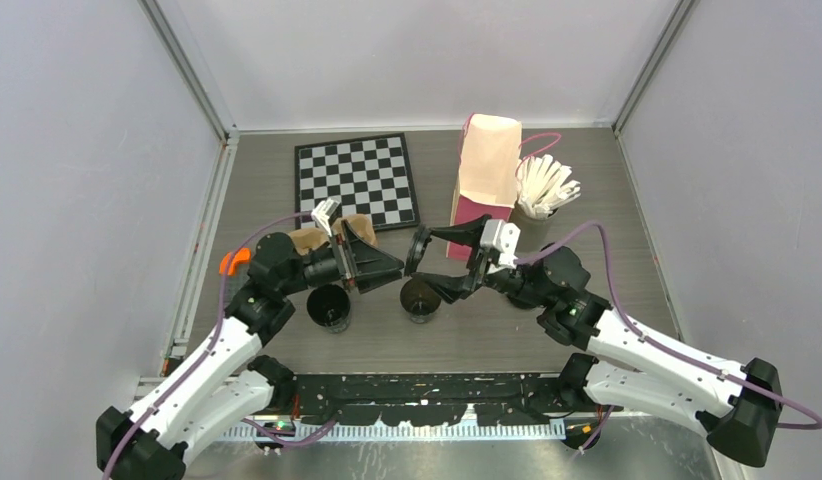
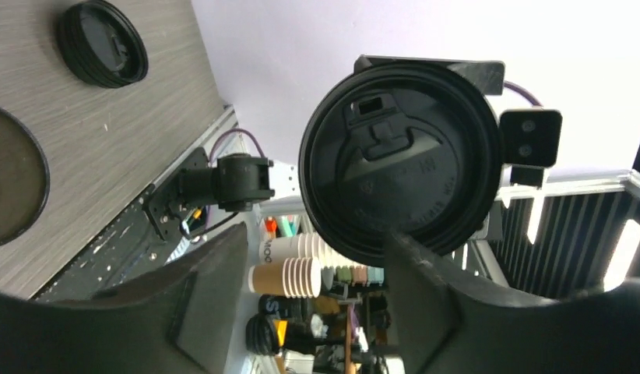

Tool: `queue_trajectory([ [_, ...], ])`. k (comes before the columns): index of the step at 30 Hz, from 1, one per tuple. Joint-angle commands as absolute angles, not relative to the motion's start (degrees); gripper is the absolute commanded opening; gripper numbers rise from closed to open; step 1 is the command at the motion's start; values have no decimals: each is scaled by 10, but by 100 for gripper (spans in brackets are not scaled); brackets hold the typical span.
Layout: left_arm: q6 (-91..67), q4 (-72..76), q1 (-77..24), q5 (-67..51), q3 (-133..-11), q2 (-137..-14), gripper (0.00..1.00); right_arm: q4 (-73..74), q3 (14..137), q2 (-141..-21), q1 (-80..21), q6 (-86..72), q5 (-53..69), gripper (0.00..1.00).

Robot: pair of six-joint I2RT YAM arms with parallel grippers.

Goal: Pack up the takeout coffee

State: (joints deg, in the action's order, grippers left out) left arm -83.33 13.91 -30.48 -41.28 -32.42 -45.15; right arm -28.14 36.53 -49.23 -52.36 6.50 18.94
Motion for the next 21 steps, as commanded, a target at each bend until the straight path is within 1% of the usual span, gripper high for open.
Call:
queue_trajectory([
  [1,-660,-84,-306,-341,-401,-418,75,-228,376,-457,-526,-8,101,73],
  [2,-629,-135,-305,-315,-418,-414,81,-207,378,-451,-525,-28,85,72],
  [5,-548,-268,-306,-238,-466,-409,93,-115,395,-435,-525,-83,37,72],
  [8,-489,-356,-305,-152,-503,-407,99,21,446,-448,-525,-134,-33,72],
  [10,-461,-388,-301,-117,-514,-407,100,130,494,-472,-525,-171,-75,71],
  [12,-437,-404,-291,-127,-522,-412,100,232,543,-502,-525,-202,-94,71],
  [13,-425,-409,-283,-150,-525,-416,100,272,562,-516,-526,-220,-95,71],
  [21,-400,-417,-174,-279,-520,-430,100,488,672,-626,-526,-314,-122,71],
])
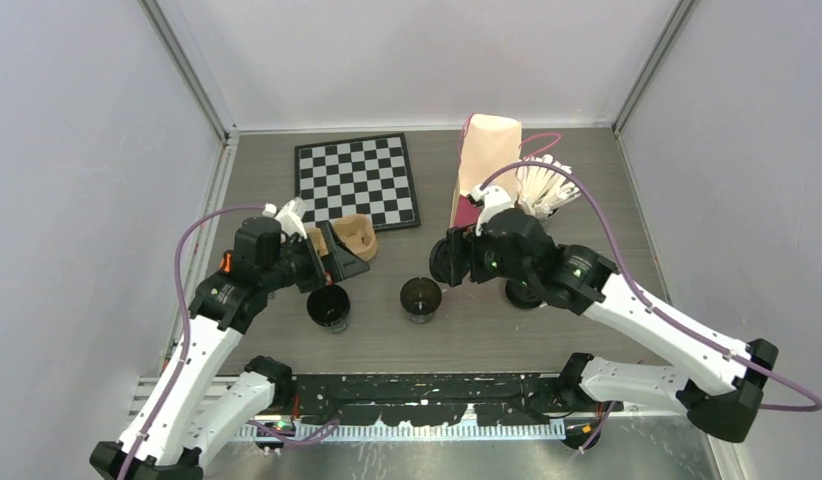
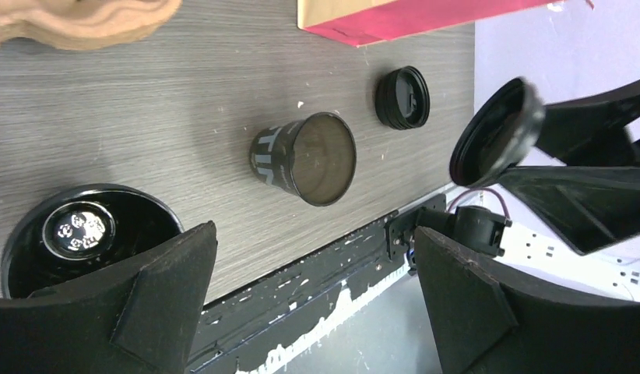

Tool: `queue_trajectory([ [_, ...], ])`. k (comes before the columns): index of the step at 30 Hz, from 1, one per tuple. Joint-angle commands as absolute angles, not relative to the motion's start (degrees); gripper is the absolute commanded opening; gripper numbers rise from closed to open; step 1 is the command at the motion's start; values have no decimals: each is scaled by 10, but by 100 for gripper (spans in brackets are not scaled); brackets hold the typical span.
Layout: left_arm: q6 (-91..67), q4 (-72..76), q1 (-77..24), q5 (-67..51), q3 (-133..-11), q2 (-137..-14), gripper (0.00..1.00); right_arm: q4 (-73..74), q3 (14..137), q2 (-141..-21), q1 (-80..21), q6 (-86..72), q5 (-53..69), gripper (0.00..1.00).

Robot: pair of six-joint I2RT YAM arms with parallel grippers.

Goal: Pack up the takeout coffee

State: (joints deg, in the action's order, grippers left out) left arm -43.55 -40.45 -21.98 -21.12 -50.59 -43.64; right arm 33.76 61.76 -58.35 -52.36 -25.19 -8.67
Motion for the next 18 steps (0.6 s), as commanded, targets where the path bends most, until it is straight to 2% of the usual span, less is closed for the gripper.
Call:
queue_trajectory([
  [1,-398,-414,-161,-296,-515,-428,100,505,683,-641,-526,-320,-129,70],
  [6,-375,-426,-114,-332,-500,-416,100,556,731,-694,-533,-337,-124,70],
  [13,-312,-504,-113,-193,-520,-363,98,586,806,-781,-567,-353,-136,69],
  [18,-277,-518,-113,-153,-516,-301,98,616,865,-862,-589,-347,-133,70],
])
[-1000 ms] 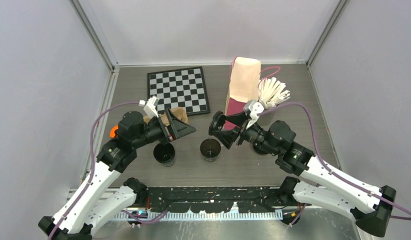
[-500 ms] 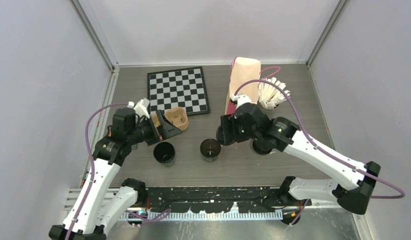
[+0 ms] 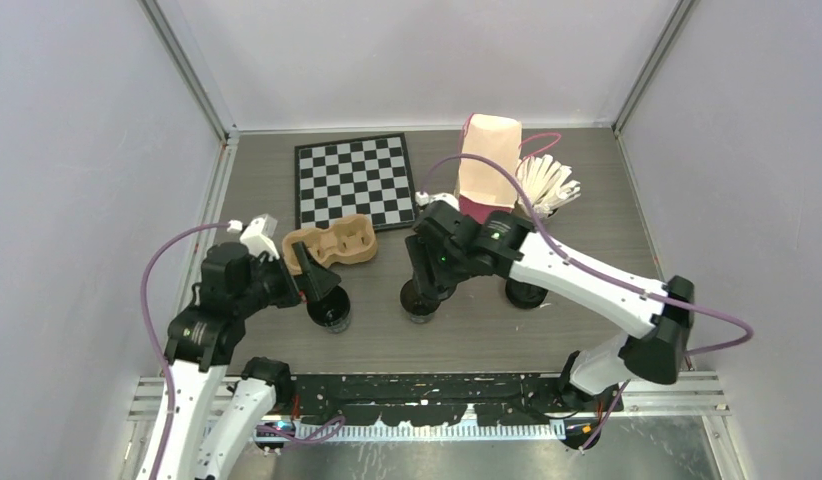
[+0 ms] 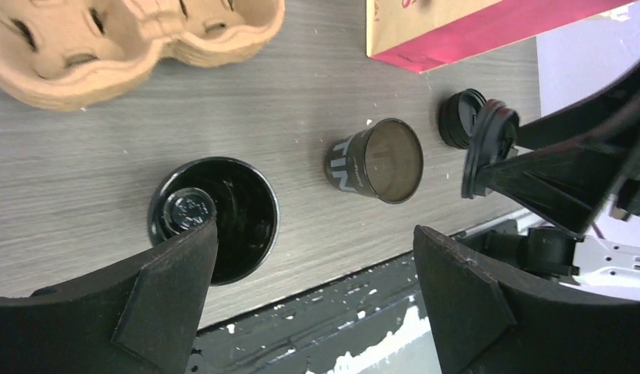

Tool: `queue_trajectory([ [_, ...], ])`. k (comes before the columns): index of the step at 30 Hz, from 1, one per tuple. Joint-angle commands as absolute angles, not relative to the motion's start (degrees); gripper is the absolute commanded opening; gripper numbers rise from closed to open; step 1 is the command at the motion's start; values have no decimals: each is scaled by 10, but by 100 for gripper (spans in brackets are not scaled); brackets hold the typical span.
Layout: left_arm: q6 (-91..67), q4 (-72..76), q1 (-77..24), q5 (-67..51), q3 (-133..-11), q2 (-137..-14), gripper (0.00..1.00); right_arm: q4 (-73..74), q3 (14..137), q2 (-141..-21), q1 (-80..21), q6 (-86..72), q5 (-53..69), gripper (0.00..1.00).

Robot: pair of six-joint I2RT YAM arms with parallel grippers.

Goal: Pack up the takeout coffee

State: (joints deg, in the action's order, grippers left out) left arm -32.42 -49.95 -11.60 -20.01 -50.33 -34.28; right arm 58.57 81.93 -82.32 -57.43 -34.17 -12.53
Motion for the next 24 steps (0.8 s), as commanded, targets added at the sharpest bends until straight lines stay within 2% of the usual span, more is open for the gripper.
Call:
queue_trajectory([
  [1,-275,-512,-113,-155,-511,-288,98,622,875,-876,-591,-345,-127,70],
  [8,-279,-486,-113,-156,-487,-237,98,662,926,-948,-593,-322,-106,71],
  [24,-271,-502,-113,-158,-494,-233,98,714,1013,-1050,-593,-278,-79,74],
])
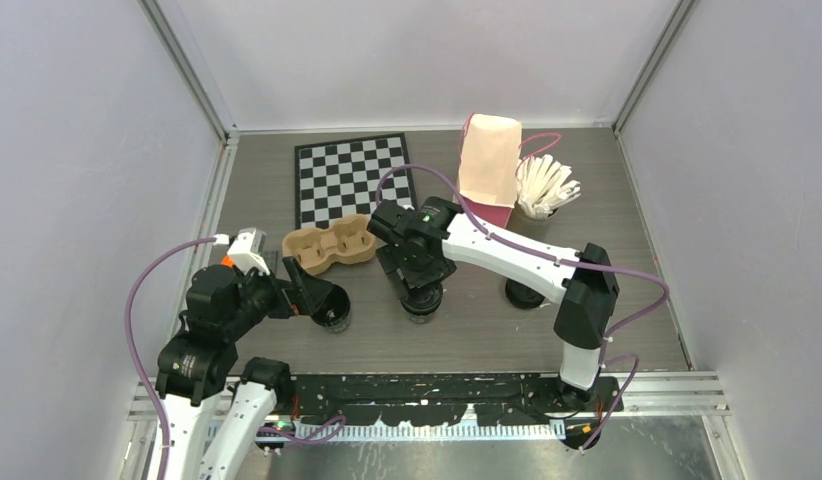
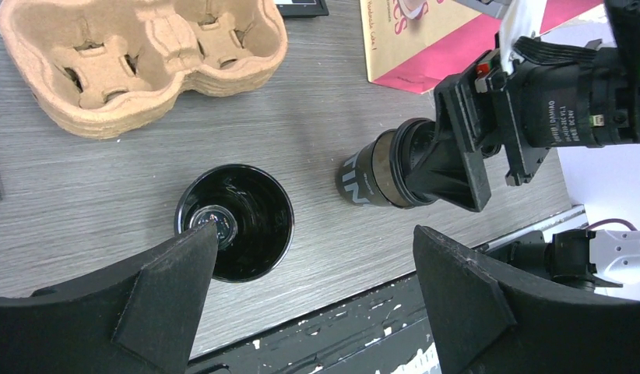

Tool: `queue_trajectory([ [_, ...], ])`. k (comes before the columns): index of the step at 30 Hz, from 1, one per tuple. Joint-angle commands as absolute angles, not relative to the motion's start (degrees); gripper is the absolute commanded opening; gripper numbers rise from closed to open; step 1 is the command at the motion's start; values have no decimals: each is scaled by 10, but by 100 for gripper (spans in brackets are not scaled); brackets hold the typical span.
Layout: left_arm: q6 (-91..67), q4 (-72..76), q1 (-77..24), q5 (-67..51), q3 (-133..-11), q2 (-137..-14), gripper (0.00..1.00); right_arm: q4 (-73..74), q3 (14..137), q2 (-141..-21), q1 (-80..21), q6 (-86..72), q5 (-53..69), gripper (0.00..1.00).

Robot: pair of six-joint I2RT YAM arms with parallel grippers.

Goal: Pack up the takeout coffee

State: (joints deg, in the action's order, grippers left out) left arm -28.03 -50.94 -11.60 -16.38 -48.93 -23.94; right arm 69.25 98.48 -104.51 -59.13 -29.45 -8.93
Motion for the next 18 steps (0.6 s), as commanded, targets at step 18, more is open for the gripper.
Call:
queue_trajectory([
  [18,-273,-500,-113,-159,-491,-232,98,713,1020,-1082,-582,-258,-71,76],
])
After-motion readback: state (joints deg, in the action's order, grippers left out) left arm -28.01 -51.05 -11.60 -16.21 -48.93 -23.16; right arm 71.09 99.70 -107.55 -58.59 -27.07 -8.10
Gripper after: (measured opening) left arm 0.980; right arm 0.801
